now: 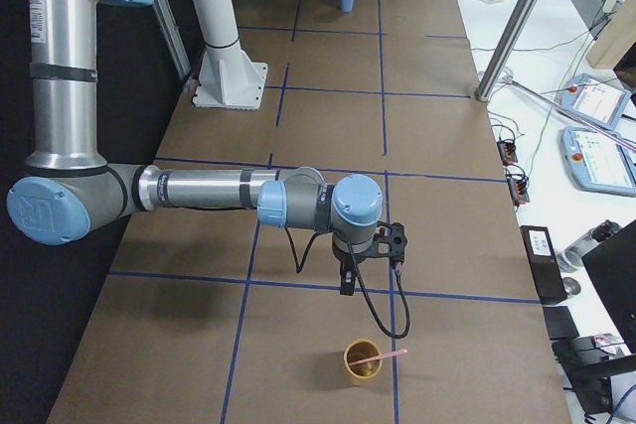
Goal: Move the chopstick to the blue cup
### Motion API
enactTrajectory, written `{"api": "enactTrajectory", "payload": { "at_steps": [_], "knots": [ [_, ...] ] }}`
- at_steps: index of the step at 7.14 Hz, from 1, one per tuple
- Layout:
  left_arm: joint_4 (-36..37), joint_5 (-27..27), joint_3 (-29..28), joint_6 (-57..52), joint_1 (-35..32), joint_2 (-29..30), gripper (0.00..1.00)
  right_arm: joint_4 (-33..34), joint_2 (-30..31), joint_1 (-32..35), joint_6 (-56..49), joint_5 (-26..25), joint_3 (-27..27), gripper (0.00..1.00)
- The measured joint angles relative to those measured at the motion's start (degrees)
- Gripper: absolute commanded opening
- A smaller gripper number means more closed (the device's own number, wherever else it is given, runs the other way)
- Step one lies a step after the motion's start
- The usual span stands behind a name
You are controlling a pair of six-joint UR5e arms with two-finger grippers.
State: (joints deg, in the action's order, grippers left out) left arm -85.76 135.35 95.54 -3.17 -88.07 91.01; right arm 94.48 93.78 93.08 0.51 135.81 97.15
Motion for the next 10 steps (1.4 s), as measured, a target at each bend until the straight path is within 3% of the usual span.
{"api": "enactTrajectory", "payload": {
  "at_steps": [2, 3, 5, 8, 9, 10],
  "knots": [
    [-3.87, 0.93, 6.35, 13.55, 8.53, -2.66, 1.00, 0.00, 0.00, 0.00, 0.03, 0.11, 0.19, 1.00],
    [-9.35, 1.04, 7.15, 19.77, 11.63, -4.42, 1.00, 0.00, 0.00, 0.00, 0.07, 0.14, 0.37, 1.00],
    [-20.02, 0.70, 5.47, 30.85, 17.80, -5.74, 1.00, 0.00, 0.00, 0.00, 0.10, 0.15, 0.47, 1.00],
    [-25.38, 0.59, 1.64, 33.78, 22.05, -5.92, 1.00, 0.00, -0.07, 0.00, 0.10, 0.08, 0.55, 1.00],
    [-25.59, 0.56, 1.40, 33.83, 23.05, -5.91, 0.88, 0.00, -0.08, 0.00, 0.10, 0.05, 0.57, 1.00],
    [-25.65, 0.54, 1.34, 33.87, 23.63, -5.88, 0.58, 0.00, -0.09, 0.00, 0.08, 0.01, 0.57, 1.00]
  ]
}}
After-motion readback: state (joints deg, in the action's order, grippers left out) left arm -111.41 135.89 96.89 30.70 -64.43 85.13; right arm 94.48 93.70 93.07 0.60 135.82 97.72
